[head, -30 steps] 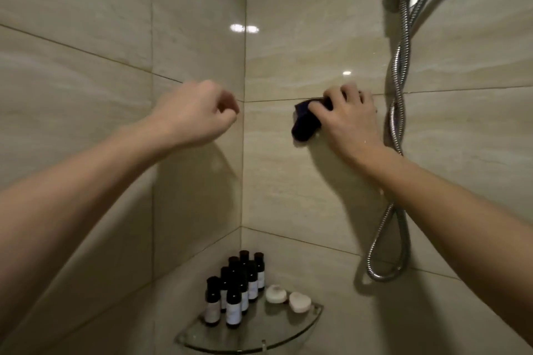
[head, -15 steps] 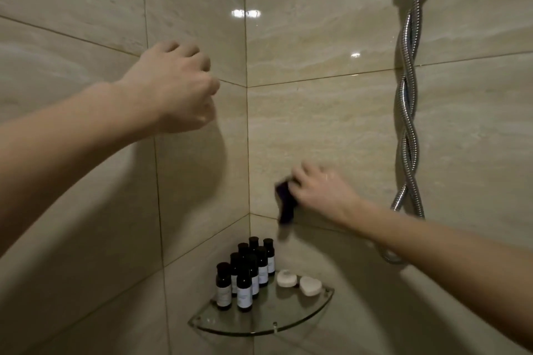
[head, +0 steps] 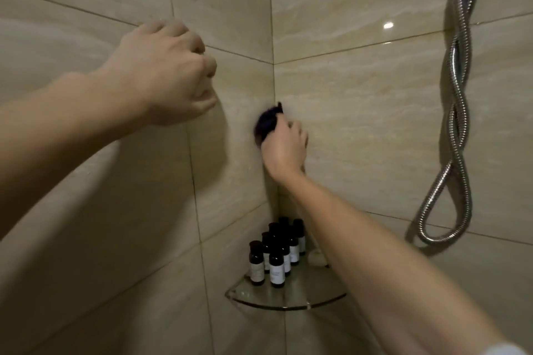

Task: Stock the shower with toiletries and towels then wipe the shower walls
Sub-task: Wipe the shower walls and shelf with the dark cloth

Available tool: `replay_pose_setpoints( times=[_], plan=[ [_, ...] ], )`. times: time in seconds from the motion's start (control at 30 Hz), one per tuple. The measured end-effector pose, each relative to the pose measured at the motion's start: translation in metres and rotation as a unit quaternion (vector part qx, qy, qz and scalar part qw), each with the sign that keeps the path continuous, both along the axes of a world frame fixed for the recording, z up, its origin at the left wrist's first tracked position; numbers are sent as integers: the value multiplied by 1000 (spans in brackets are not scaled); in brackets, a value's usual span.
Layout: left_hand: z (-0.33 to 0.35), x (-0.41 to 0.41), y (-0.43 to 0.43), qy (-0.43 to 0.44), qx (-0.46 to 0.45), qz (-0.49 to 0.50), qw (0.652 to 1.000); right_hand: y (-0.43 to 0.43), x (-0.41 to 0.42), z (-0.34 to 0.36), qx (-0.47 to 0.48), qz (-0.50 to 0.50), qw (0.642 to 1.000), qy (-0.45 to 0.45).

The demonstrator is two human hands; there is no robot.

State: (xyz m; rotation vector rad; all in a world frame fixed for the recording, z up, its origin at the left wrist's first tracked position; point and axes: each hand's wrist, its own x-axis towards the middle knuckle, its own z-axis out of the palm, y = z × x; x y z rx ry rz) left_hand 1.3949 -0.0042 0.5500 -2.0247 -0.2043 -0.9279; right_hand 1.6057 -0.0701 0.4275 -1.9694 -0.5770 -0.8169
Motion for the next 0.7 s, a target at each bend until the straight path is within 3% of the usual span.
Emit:
replay_pose_setpoints(
  times=[0.2,0.43,0.53,0.7],
  plan=[
    [8,-18,-3,10,-83,-37,996,-3,-26,-31,109,149,962,200],
    [-2,-29,-6,10,-80,-66,995,0,-132,10,146,358,908,160],
    [-9,-55,0,20,-128,-86,988,-7,-167,5,145,451,849,233],
    [-54,-100,-1,96,-245,-112,958,-17,-201,-24,252,564,688,382]
  ],
)
